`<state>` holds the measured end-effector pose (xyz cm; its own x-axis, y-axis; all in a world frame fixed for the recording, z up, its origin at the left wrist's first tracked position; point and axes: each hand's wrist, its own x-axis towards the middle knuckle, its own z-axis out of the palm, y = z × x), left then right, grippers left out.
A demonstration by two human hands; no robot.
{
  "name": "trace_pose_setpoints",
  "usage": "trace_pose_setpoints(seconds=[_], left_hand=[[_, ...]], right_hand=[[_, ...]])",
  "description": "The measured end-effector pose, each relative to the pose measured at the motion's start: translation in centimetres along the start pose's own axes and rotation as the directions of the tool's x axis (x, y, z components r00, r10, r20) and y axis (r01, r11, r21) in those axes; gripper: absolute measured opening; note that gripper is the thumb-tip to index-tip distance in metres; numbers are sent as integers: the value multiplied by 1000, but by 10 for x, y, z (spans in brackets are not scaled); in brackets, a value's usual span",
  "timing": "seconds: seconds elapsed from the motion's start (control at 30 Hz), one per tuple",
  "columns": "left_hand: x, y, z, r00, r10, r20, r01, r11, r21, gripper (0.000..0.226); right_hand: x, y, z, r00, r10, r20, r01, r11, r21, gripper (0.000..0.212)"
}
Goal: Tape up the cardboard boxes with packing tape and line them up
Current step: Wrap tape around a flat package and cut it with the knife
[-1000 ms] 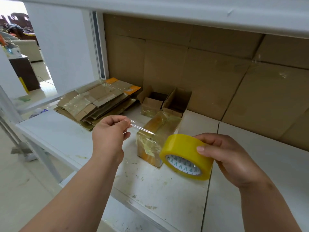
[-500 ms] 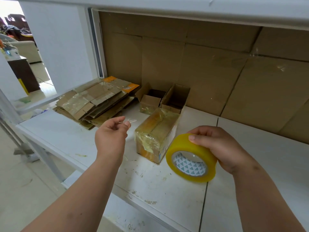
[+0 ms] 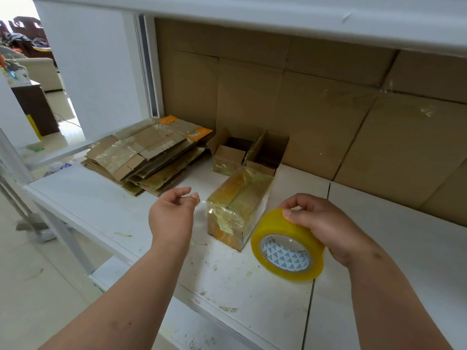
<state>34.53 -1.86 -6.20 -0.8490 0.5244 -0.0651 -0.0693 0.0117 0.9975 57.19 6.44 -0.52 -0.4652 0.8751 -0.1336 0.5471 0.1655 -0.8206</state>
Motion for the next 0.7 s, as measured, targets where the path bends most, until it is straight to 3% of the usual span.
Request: trace_pose_setpoints(seconds=[0.37, 0.5, 0.6, 0.7], left_hand=[[7, 6, -1, 976, -129, 178, 64, 943, 328, 32], [10, 8, -4, 957, -82, 279, 4, 963, 269, 11], [8, 10, -3, 945, -33, 326, -49, 970, 239, 26], [4, 6, -3, 947, -18, 321, -58, 972, 226, 26]], right_hand=[[1, -15, 25, 996, 48, 69, -39, 991, -124, 5], [-1, -17, 27, 995, 62, 72, -55, 994, -99, 7], [-3, -15, 26, 996, 69, 62, -63, 993, -101, 8], [-6, -14, 28, 999, 46, 28, -41, 988, -147, 15]])
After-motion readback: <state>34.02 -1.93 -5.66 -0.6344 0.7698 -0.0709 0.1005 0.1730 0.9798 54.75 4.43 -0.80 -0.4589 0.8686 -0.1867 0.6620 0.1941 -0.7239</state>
